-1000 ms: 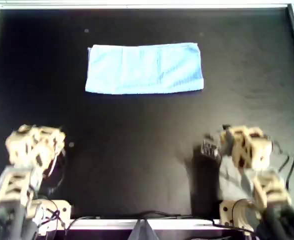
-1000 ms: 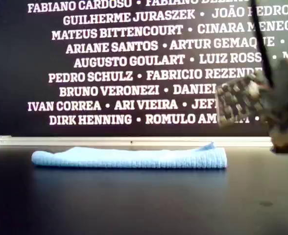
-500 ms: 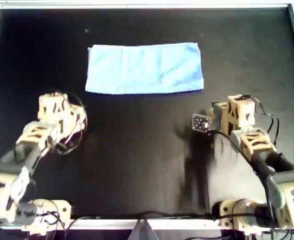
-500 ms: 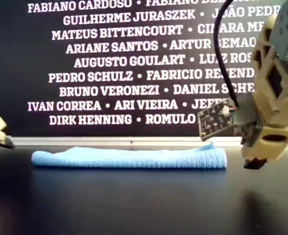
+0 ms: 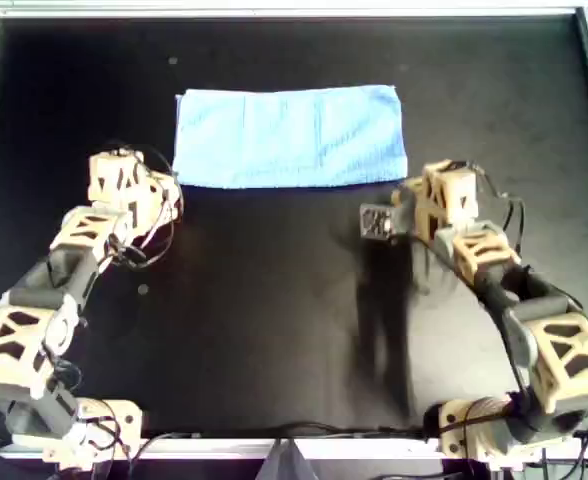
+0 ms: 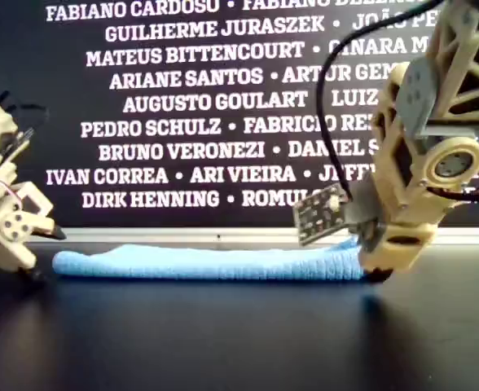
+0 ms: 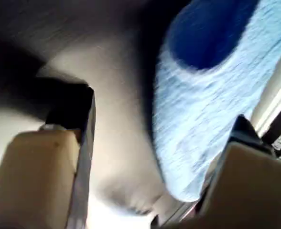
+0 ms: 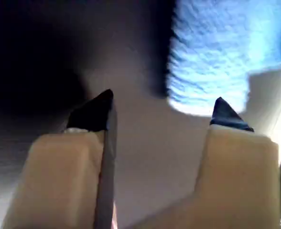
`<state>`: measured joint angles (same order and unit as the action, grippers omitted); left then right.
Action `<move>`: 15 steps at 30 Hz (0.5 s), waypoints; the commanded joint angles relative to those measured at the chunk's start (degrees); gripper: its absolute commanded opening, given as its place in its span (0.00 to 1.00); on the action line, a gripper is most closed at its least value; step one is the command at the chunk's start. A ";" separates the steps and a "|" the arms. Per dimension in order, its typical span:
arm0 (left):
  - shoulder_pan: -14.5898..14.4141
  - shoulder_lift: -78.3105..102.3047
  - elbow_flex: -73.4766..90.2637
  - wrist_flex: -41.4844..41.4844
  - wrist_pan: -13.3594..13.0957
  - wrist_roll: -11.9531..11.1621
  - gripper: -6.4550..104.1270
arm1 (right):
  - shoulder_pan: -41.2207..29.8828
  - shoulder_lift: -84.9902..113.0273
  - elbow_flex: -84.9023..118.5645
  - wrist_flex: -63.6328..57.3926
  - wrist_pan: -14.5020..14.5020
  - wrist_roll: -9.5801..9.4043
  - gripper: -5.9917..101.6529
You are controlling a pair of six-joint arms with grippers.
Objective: Fold a cloth
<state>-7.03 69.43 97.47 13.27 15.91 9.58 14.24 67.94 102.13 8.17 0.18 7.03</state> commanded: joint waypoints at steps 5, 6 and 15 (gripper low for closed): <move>-1.32 -3.87 -10.02 -1.23 -0.18 0.35 0.95 | 0.44 -3.25 -11.87 -1.49 -0.53 0.62 0.80; -1.32 -4.83 -11.25 -1.23 -0.18 0.35 0.95 | 0.44 -4.13 -13.36 -1.41 -0.53 0.62 0.80; -1.32 -10.63 -15.91 -1.14 -0.18 0.26 0.95 | 0.44 -6.59 -16.44 -1.23 -0.53 0.26 0.80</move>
<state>-7.12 58.54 84.02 13.27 16.00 9.58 14.24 59.33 90.18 8.17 0.18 7.38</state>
